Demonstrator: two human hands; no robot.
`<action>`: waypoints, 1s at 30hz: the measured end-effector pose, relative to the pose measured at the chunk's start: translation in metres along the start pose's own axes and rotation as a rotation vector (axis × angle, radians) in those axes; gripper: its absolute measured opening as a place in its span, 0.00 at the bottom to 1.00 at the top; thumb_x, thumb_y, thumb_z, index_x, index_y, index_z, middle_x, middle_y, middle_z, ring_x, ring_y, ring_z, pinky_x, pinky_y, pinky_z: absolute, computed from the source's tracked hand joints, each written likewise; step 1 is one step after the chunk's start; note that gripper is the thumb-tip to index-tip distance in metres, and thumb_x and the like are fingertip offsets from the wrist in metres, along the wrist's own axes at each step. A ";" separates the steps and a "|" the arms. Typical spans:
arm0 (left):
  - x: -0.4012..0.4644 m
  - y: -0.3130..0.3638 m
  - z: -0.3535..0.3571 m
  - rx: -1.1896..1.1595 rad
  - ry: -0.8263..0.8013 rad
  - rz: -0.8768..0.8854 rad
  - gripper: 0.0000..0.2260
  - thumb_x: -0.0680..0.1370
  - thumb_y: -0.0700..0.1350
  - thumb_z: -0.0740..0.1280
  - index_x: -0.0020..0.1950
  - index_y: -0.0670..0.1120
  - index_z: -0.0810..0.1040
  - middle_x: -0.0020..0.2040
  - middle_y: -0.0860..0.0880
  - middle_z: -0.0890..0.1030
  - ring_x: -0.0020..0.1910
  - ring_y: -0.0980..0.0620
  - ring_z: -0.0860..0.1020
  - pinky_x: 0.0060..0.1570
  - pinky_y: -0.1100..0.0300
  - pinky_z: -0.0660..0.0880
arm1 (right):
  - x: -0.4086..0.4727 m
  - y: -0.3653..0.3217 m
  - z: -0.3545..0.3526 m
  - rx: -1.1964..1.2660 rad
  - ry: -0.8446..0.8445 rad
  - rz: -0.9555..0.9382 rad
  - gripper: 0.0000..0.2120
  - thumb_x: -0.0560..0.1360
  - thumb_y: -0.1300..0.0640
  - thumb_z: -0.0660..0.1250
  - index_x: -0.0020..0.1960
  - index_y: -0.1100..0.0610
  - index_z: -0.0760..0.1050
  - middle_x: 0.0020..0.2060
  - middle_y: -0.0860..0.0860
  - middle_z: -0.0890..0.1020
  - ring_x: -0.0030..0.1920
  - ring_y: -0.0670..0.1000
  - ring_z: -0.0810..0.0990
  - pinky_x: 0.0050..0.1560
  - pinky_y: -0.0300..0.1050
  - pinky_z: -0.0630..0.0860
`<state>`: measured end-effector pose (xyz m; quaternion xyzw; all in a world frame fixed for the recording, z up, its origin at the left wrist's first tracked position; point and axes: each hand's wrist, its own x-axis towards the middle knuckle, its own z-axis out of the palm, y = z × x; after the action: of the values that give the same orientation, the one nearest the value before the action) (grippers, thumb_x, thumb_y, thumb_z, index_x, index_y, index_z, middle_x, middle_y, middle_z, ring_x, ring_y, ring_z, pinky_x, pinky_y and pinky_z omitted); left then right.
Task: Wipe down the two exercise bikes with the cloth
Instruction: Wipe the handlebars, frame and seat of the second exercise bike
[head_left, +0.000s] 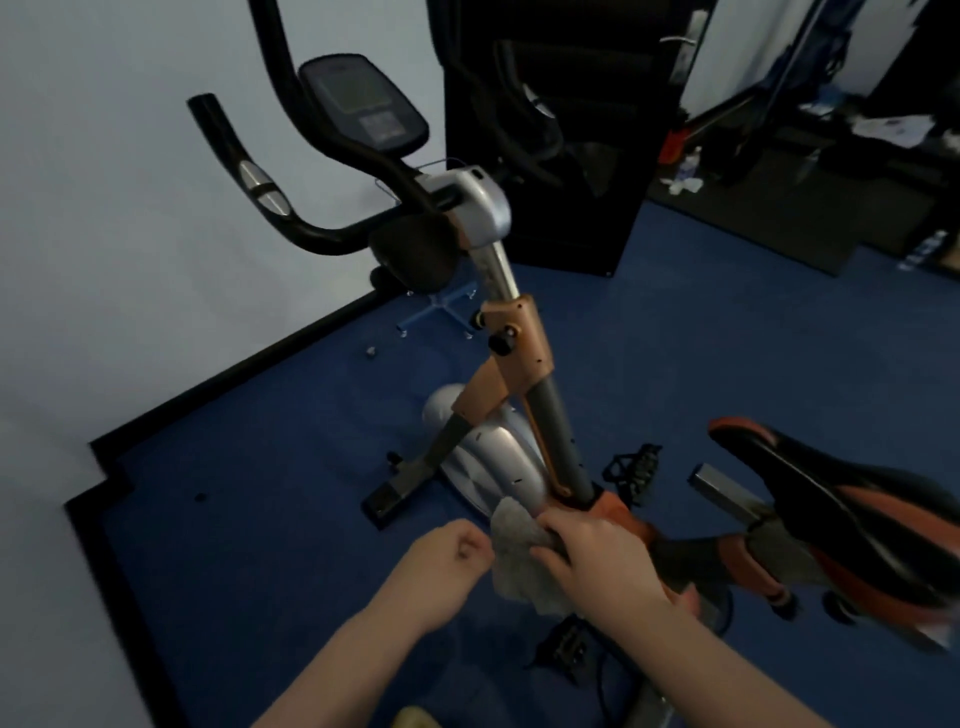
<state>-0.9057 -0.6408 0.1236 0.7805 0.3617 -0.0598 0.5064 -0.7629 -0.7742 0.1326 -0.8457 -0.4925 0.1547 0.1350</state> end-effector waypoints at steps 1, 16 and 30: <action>-0.004 0.003 0.006 0.011 0.005 -0.002 0.04 0.79 0.48 0.64 0.50 0.52 0.78 0.49 0.54 0.80 0.49 0.58 0.78 0.52 0.61 0.74 | -0.010 0.008 -0.003 0.004 0.010 0.014 0.06 0.78 0.46 0.62 0.49 0.47 0.71 0.45 0.44 0.79 0.47 0.46 0.78 0.42 0.41 0.72; -0.098 0.072 0.212 0.038 0.052 -0.022 0.04 0.80 0.49 0.64 0.51 0.54 0.78 0.49 0.58 0.79 0.49 0.62 0.76 0.46 0.69 0.72 | -0.198 0.172 -0.045 -0.088 0.027 0.083 0.08 0.78 0.46 0.61 0.55 0.46 0.72 0.48 0.46 0.80 0.49 0.50 0.79 0.42 0.45 0.73; -0.089 0.118 0.258 0.138 0.073 0.024 0.05 0.80 0.53 0.63 0.53 0.56 0.76 0.52 0.57 0.78 0.51 0.59 0.76 0.54 0.59 0.74 | -0.242 0.227 -0.066 -0.074 0.006 0.087 0.06 0.78 0.46 0.62 0.54 0.44 0.72 0.46 0.43 0.80 0.47 0.47 0.79 0.39 0.42 0.74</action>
<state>-0.8269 -0.9272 0.1288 0.8195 0.3656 -0.0498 0.4384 -0.6706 -1.0993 0.1377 -0.8712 -0.4604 0.1394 0.0985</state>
